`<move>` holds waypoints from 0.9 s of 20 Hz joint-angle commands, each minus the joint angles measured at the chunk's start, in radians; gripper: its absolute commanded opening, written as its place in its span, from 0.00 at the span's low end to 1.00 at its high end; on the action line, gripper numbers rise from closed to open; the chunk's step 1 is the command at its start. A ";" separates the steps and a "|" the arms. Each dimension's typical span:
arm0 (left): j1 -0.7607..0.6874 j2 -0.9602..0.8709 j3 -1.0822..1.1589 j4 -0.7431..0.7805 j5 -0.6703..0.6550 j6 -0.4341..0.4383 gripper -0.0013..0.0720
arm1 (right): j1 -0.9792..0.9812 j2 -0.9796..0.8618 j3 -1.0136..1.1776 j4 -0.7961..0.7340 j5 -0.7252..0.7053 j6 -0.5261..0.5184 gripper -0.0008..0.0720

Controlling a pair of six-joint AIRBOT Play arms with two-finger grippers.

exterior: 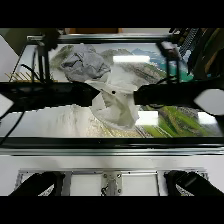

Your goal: Fold the clothes and pants, and hang the long-sleeved shirts on hangers.

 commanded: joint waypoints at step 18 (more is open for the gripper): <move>-0.059 -0.758 0.106 -0.043 0.028 0.050 0.04 | -0.291 -0.346 -0.388 -0.034 -0.305 -0.053 0.68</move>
